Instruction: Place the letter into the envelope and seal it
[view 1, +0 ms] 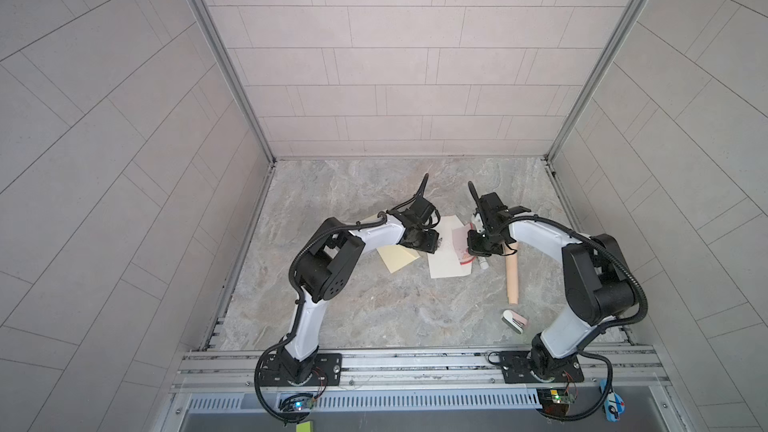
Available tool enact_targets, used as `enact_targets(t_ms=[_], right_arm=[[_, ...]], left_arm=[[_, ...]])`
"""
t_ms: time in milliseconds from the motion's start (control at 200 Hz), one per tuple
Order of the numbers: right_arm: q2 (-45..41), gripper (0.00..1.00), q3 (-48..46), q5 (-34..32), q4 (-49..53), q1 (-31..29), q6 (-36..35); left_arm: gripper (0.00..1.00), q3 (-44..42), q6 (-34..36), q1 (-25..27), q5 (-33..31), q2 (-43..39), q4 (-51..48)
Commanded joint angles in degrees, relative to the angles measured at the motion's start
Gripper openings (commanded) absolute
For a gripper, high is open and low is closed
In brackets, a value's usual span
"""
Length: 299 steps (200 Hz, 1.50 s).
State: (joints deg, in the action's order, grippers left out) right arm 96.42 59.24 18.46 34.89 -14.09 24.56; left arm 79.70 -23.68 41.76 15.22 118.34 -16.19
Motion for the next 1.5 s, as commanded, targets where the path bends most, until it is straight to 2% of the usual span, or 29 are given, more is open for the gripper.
enact_targets(t_ms=[0, 385, 480, 545, 691, 916, 931, 951, 1106, 1256, 1321, 1396, 1491], right_arm=[[1.17, 0.00, 0.17, 2.15, -0.65, -0.23, 1.33], [4.29, 0.00, 0.59, 5.05, -5.12, -5.02, 4.34], [4.40, 0.28, 0.63, 4.04, -4.96, -5.59, 5.86], [3.63, 0.40, 0.62, 1.79, -4.56, -5.86, 6.62], [2.17, 0.55, 1.73, -2.87, -2.67, -6.02, 7.37], [4.18, 0.62, 5.07, -4.02, -0.68, -6.04, 7.35], [4.34, 0.68, 5.30, -4.19, -0.48, -6.05, 7.23], [4.51, 0.71, 5.67, -4.30, -0.29, -6.04, 7.20], [6.17, 0.73, 7.55, -2.63, 1.27, -6.21, 6.85], [7.72, 0.73, 7.09, 8.64, -0.65, -6.86, 7.04], [7.02, 0.73, 5.59, 10.72, -2.54, -7.60, 8.22], [5.78, 0.74, 4.27, 10.26, -3.25, -8.31, 9.38], [2.98, 0.73, 3.40, 4.59, -3.02, -8.92, 9.72]], left_arm=[[0.59, 0.29, -1.05, -0.09, 1.24, 1.70, 0.82], [0.59, 0.18, -2.60, -0.03, 1.98, 1.71, 1.64], [0.59, 0.05, -2.51, -0.08, 1.09, 1.53, 1.10], [0.58, 0.23, -2.17, -0.01, 0.00, 1.54, 0.12], [0.56, 0.54, -1.00, -0.05, -1.67, 1.97, -1.57], [0.54, 1.20, 0.26, -0.05, -1.69, 2.57, -2.47], [0.54, 1.23, 0.30, -0.05, -1.56, 2.66, -2.45], [0.54, 1.37, 0.30, -0.03, -1.53, 2.75, -2.45], [0.53, 1.95, 0.22, 0.04, -1.50, 3.19, -2.68], [0.52, 2.20, 0.02, 0.01, -2.27, 3.28, -2.76], [0.50, 2.45, 0.16, -0.05, -3.67, 3.36, -3.43], [0.48, 2.77, 0.68, -0.04, -5.85, 3.49, -4.72], [0.43, 3.31, 1.48, 0.03, -8.64, 4.04, -6.73]])
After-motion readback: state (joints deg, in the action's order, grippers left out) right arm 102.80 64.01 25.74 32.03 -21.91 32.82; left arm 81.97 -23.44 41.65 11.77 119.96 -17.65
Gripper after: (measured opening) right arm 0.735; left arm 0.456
